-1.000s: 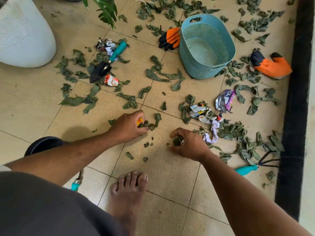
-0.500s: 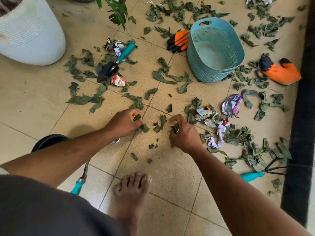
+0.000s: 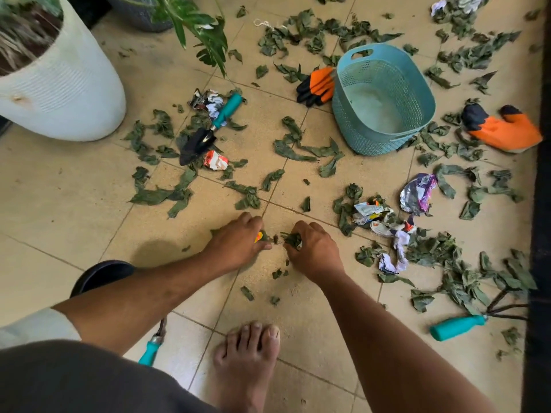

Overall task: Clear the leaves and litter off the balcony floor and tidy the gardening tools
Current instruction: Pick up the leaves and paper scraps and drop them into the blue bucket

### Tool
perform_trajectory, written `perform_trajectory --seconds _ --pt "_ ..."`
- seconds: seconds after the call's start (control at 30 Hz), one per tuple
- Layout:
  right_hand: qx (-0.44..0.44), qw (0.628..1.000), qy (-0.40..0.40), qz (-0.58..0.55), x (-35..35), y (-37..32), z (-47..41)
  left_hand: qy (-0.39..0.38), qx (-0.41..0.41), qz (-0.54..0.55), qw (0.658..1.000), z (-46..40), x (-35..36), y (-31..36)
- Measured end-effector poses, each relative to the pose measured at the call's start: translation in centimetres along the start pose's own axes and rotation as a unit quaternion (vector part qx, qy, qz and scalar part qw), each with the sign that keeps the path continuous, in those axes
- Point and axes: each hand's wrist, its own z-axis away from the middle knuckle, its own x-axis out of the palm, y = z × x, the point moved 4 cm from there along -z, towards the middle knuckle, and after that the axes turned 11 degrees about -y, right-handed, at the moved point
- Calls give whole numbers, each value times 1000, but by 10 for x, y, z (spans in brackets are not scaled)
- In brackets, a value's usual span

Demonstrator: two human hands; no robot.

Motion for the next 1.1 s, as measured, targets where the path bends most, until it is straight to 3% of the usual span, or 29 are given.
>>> perform_trajectory --seconds 0.23,0.4,0.47,0.6,0.63,0.7,0.77,0.8,0.87,0.93,1.0,1.1 --pt "-12 982 -32 -187 -20 17 11 31 -15 71 997 0 -20 -4" --pt "-10 949 -72 -307 -18 23 20 7 -49 250 967 4 -30 -1" --pt "-26 955 -82 -284 -16 18 23 -5 -48 406 912 6 -35 -8" --pt "-84 987 -94 -100 2 0 28 -21 -48 685 727 13 -33 -5" --pt "-105 988 -90 -66 8 -5 31 -7 -40 714 699 15 -34 -7" --pt "-145 985 -88 7 21 -14 38 -24 9 733 680 17 -43 -3" --pt "-151 981 -92 83 34 -17 45 -33 -15 686 727 18 -43 -7" --pt "-153 977 -87 123 40 -18 48 -36 1 666 745 49 -1 -2" --pt "-167 966 -71 182 47 -21 53 0 -50 504 862 100 107 7" --pt "-149 969 -77 182 50 -21 50 34 -121 439 890 129 187 6" --pt "-105 985 -83 114 41 -25 40 46 -130 419 898 121 169 5" --pt "2 991 -103 -87 13 -27 23 75 -160 416 892 122 160 7"
